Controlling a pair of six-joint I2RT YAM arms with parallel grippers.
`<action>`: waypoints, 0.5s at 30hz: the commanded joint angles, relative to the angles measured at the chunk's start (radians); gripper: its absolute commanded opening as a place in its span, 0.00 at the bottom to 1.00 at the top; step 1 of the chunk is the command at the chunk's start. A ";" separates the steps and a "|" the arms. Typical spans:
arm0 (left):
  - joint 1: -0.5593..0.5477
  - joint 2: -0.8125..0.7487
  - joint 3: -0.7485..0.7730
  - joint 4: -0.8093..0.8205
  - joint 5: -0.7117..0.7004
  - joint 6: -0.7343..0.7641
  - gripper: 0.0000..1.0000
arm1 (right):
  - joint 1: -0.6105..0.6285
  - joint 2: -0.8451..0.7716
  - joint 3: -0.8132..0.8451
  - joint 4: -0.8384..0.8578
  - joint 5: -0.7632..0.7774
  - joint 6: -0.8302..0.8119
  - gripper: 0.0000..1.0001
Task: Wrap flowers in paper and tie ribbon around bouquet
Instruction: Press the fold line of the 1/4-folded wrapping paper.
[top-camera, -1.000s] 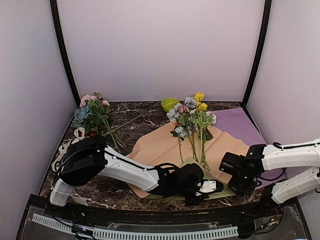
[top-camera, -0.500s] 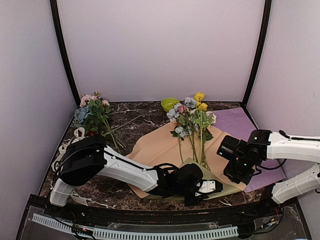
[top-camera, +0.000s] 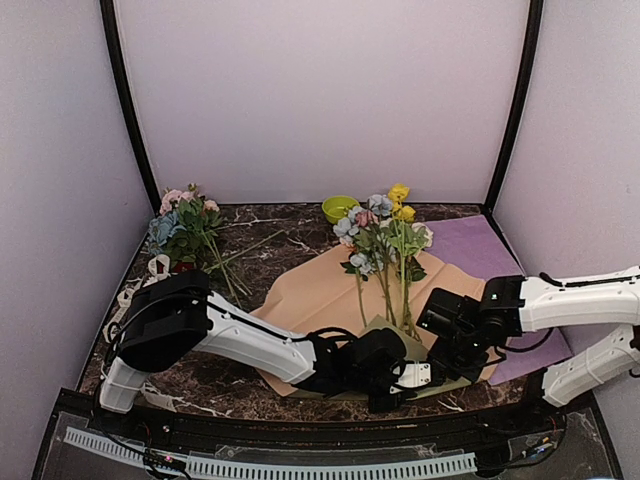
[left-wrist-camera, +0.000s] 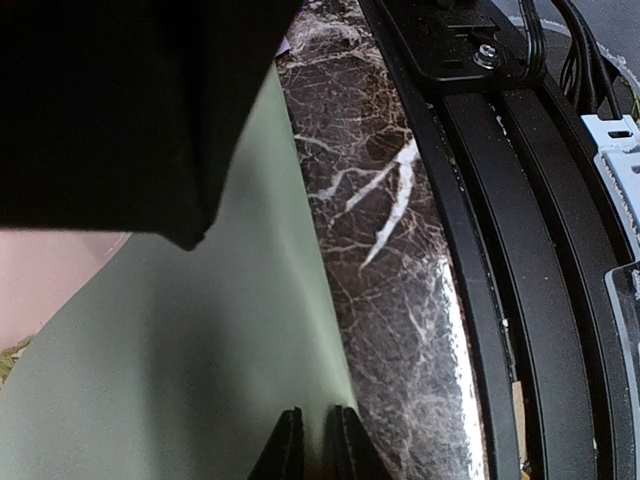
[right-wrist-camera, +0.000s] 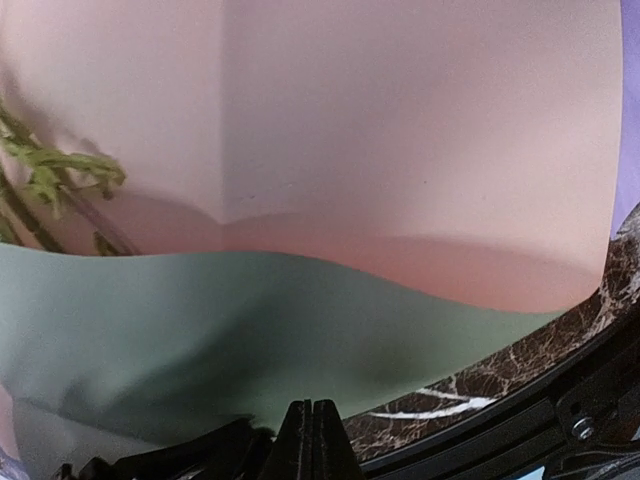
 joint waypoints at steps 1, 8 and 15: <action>0.005 -0.007 -0.035 -0.120 0.010 -0.020 0.12 | -0.008 0.008 -0.083 0.083 -0.021 0.006 0.00; 0.007 -0.008 -0.021 -0.116 0.015 -0.025 0.12 | -0.031 -0.014 -0.182 0.042 -0.001 -0.023 0.00; 0.011 -0.007 -0.019 -0.112 0.009 -0.046 0.12 | -0.028 -0.068 -0.068 -0.105 0.040 -0.018 0.16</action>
